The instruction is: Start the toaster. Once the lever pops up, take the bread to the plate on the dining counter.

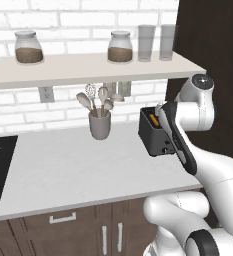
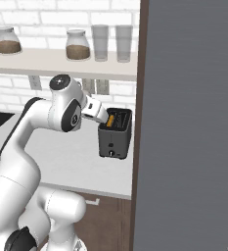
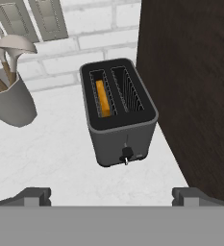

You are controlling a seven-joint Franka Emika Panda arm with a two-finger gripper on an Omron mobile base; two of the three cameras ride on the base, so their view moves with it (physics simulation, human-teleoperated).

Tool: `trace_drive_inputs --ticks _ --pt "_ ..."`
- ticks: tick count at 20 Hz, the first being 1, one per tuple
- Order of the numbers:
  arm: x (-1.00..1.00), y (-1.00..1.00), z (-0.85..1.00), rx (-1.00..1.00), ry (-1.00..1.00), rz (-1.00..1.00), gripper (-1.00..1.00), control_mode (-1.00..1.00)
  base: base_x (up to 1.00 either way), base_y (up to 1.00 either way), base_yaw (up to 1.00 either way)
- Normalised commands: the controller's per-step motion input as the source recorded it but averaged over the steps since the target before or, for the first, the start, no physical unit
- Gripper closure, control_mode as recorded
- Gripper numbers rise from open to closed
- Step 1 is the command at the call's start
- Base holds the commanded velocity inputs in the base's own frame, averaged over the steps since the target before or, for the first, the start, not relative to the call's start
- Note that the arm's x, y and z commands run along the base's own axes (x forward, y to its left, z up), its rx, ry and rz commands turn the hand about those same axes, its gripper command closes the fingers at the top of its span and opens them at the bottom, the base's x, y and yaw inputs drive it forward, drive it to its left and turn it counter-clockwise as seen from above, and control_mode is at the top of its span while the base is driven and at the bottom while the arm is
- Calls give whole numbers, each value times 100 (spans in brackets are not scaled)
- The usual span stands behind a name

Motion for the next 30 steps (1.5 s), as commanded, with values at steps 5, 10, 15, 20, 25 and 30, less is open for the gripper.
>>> trace_drive_inputs --ticks 5,10,15,20,25,30 --pt "0 0 0 0 0 0 -100 -100 0 0 0" --pt "0 0 0 0 0 0 -100 -100 0 0 0" --pt "0 0 0 0 0 0 -100 -100 0 0 0" --pt "0 0 0 0 0 0 -100 -100 0 0 0" --pt "0 0 0 0 0 0 -100 -100 0 0 0" --pt "0 0 0 0 0 0 -100 -100 0 0 0"
